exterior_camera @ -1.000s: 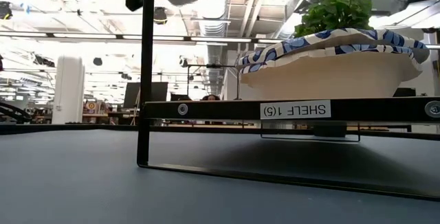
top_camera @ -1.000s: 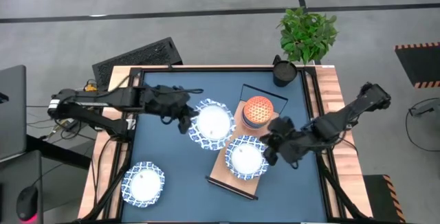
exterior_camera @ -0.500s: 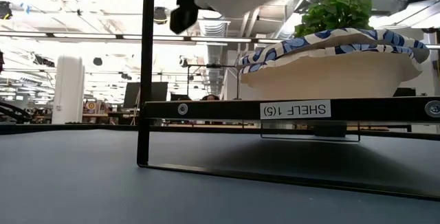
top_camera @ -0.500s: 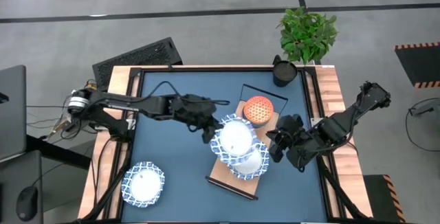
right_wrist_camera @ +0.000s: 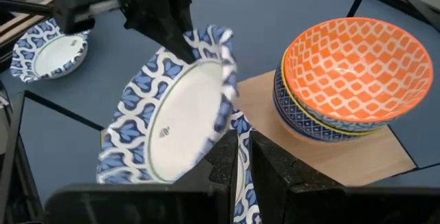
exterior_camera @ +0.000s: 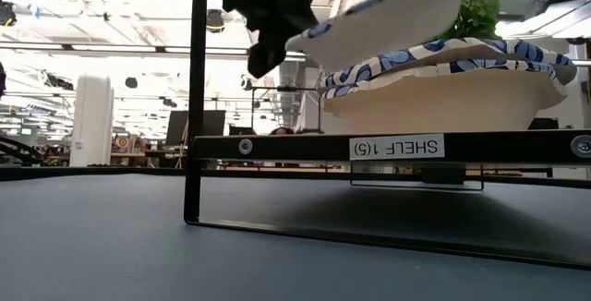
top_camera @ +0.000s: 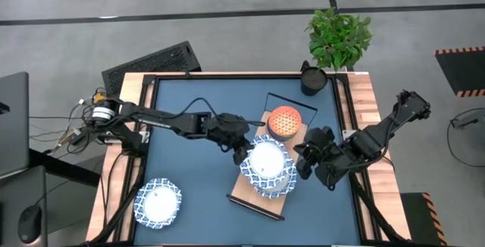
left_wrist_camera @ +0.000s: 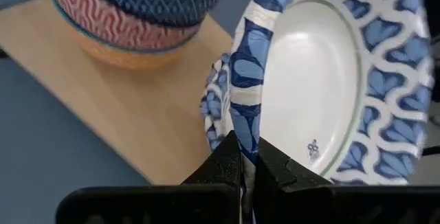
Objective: Place and stack bowls onto a shelf
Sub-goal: Stack the white pattern plate into the white pattern plate on the shelf
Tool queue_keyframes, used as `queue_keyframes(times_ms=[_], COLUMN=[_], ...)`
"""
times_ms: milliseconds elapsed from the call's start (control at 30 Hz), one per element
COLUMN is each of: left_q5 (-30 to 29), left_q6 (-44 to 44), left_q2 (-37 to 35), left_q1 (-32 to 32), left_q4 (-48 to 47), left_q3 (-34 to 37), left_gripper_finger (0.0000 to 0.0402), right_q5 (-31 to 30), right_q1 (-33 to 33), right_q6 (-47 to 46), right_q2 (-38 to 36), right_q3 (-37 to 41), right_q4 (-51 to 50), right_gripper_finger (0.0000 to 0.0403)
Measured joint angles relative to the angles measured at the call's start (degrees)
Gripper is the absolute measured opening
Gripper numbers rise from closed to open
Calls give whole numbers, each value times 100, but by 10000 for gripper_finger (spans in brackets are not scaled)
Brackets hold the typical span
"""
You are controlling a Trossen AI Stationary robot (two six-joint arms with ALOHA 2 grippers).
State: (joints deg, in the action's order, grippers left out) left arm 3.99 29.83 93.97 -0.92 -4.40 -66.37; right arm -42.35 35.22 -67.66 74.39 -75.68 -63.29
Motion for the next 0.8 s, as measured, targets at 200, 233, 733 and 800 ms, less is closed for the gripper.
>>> queue_keyframes(times_ms=[200, 233, 733, 800], left_q5=[-242, -219, -574, -549], left_q6=[-201, -219, -374, -369], left_q2=[-4, -4, -4, -4], left_q1=[-72, -98, -444, -441], left_q4=[111, 155, 526, 628], left_q3=[0, 1, 0, 0], left_gripper_finger=[0, 0, 41, 61], right_q5=[-2, -2, -9, -11], right_q1=[0, 0, 0, 0], right_q6=[2, 2, 15, 15], right_q2=[0, 0, -2, -2], right_q3=[0, 0, 0, 0], right_q4=[2, 2, 2, 0], right_gripper_finger=[63, 63, 63, 63])
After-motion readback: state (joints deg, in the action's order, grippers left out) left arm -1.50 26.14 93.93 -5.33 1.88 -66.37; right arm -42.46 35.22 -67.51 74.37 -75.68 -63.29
